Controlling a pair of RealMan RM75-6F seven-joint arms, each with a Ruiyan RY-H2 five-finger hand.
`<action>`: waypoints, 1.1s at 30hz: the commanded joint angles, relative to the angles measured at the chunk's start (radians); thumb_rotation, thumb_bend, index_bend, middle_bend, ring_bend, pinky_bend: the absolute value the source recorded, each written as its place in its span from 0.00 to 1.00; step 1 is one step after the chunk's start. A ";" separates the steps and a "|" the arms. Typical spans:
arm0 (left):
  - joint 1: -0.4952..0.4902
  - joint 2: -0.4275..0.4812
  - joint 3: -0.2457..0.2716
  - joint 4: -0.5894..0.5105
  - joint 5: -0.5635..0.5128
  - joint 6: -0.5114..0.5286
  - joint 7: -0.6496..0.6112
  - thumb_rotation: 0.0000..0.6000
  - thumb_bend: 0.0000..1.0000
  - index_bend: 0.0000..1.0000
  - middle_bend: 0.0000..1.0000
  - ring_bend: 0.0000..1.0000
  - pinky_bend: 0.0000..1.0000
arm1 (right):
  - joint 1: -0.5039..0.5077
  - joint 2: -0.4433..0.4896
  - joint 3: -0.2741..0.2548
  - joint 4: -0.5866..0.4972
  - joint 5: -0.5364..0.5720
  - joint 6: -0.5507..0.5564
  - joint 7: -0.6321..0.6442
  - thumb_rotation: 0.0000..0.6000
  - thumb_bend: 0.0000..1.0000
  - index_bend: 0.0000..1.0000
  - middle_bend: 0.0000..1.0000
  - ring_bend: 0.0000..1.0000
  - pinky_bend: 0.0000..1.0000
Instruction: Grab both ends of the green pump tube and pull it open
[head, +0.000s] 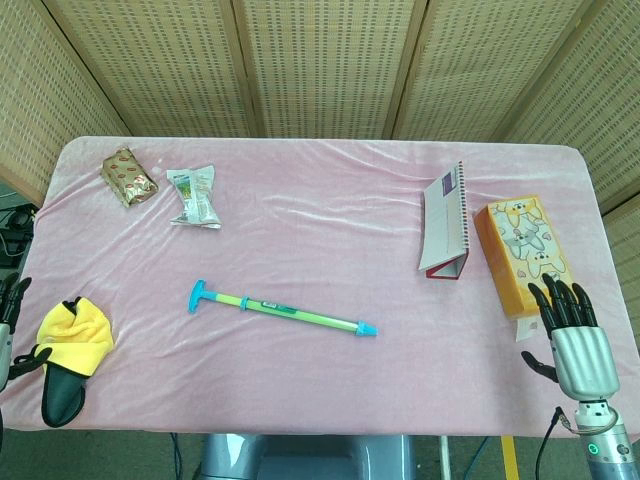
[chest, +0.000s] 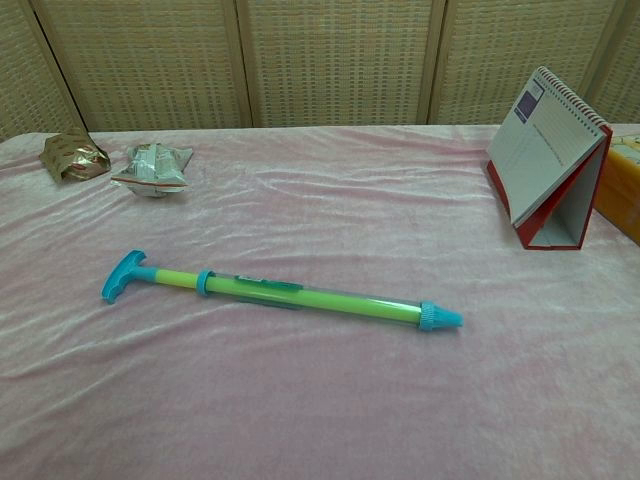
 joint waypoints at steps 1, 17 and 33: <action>0.002 0.003 0.000 -0.003 -0.005 -0.002 -0.004 1.00 0.14 0.00 0.00 0.00 0.00 | 0.002 -0.002 0.001 0.000 -0.002 0.001 0.003 1.00 0.17 0.03 0.00 0.00 0.02; 0.003 0.012 -0.002 -0.015 -0.008 -0.005 -0.008 1.00 0.14 0.00 0.00 0.00 0.00 | 0.003 -0.003 0.008 0.001 0.011 -0.001 0.017 1.00 0.17 0.03 0.00 0.00 0.02; -0.015 -0.053 -0.030 0.009 0.022 0.034 0.034 1.00 0.18 0.24 0.76 0.69 0.66 | 0.002 0.013 0.010 -0.018 0.031 -0.014 0.036 1.00 0.17 0.03 0.00 0.00 0.04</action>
